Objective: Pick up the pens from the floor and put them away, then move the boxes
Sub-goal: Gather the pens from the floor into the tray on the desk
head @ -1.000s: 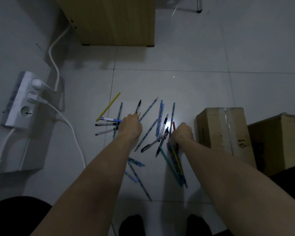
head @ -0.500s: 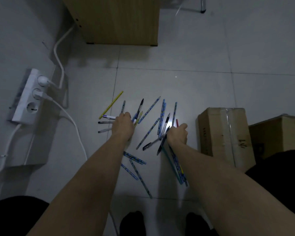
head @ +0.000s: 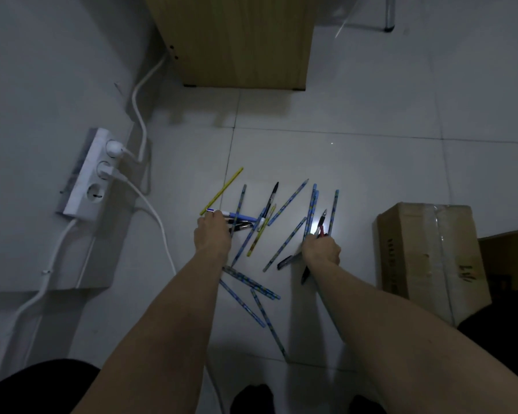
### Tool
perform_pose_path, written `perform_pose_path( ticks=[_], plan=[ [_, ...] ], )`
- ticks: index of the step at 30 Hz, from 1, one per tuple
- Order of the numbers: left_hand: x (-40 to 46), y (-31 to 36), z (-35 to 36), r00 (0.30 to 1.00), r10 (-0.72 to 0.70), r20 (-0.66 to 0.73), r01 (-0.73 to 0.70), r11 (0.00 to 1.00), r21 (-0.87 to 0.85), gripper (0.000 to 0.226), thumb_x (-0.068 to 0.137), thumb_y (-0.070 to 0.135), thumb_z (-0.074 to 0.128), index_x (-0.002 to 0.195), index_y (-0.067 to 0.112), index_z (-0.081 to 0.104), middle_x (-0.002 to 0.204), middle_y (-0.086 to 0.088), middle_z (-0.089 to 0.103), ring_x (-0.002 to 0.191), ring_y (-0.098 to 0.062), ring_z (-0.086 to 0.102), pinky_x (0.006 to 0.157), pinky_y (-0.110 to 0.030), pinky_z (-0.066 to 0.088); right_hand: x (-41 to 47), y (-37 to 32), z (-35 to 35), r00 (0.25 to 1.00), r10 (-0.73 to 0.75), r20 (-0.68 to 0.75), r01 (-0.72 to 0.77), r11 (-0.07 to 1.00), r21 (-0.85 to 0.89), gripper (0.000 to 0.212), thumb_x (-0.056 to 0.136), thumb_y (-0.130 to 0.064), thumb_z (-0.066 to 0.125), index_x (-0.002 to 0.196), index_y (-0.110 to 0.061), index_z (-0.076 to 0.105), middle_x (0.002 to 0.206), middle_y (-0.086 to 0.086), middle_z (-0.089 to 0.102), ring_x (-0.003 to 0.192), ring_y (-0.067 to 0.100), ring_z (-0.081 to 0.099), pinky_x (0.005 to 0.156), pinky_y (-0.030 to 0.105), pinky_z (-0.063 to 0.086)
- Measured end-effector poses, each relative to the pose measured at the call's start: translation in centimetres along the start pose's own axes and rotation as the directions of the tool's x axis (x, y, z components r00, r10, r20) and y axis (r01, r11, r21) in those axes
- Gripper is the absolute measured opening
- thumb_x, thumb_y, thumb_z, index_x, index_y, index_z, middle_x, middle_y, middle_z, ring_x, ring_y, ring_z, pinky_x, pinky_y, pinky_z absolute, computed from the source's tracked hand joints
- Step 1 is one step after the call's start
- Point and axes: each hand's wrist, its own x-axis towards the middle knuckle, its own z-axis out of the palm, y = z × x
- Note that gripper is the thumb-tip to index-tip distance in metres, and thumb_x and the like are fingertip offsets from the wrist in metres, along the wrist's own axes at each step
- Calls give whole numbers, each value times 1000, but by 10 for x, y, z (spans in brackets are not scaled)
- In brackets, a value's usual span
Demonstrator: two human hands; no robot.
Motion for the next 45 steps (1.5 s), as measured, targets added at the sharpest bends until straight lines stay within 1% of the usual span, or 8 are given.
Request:
perform_pose_path(
  ticks=[6, 12, 19, 25, 29, 32, 40, 45],
  plan=[
    [6, 1, 5, 998, 58, 4, -58, 997, 56, 40, 93, 9, 58, 131, 11, 47, 136, -11, 45, 121, -28, 46, 93, -38, 43, 6, -22, -1, 995, -98, -8, 97, 995, -33, 46, 96, -42, 39, 124, -9, 55, 115, 12, 60, 94, 31, 58, 79, 35, 46],
    [6, 1, 19, 999, 38, -22, -36, 993, 110, 38, 93, 14, 56, 129, 18, 47, 130, -8, 50, 120, -27, 45, 96, -40, 35, 10, -30, -3, 988, -157, 9, 157, 984, -83, 42, 95, -38, 36, 122, -11, 53, 103, 7, 55, 89, 28, 53, 77, 35, 44],
    [0, -2, 27, 998, 63, 12, -64, 988, 141, 37, 90, 15, 63, 123, 19, 49, 124, -4, 53, 113, -24, 49, 92, -38, 37, 17, -24, -12, 989, -146, 5, 146, 987, -65, 45, 96, -38, 39, 130, -10, 46, 118, 12, 58, 100, 31, 58, 84, 37, 48],
    [-6, -7, 17, 977, 65, 202, -106, 974, 199, 22, 89, 9, 56, 107, 19, 50, 110, -3, 61, 102, -23, 56, 92, -37, 34, 23, -19, -24, 989, -147, -26, 144, 984, -105, 35, 98, -23, 43, 130, -10, 40, 116, 14, 58, 91, 31, 57, 79, 40, 50],
    [-15, -9, 10, 921, 21, 389, -69, 991, 111, 24, 93, 12, 52, 117, 10, 49, 116, -11, 57, 99, -25, 55, 87, -36, 42, 23, -20, -31, 992, -128, -17, 124, 981, -148, 25, 96, -16, 51, 120, -8, 50, 111, 13, 59, 90, 29, 59, 74, 36, 49],
    [-20, -7, 4, 872, -48, 488, 34, 999, 37, 31, 96, 14, 48, 125, 3, 44, 118, -16, 54, 92, -24, 53, 76, -32, 46, 21, -24, -34, 995, -95, -20, 91, 986, -137, 13, 97, -17, 54, 102, -7, 60, 88, 7, 58, 78, 25, 57, 70, 33, 50],
    [-26, -6, -8, 802, -166, 573, 73, 980, 183, 31, 99, 16, 48, 125, 1, 56, 124, -13, 60, 111, -24, 61, 89, -29, 49, 23, -19, -39, 1000, -25, -12, 23, 991, -130, 17, 93, -4, 55, 109, -1, 61, 109, 15, 64, 99, 31, 66, 75, 34, 52],
    [-17, 2, -11, 865, -157, 476, 183, 983, -8, 20, 96, 22, 50, 105, 5, 55, 102, -12, 60, 76, -20, 56, 66, -28, 47, 22, -18, -35, 999, -28, -42, 24, 995, -97, 18, 92, -8, 57, 108, -3, 62, 109, 14, 66, 97, 32, 67, 80, 37, 56]
  ],
)
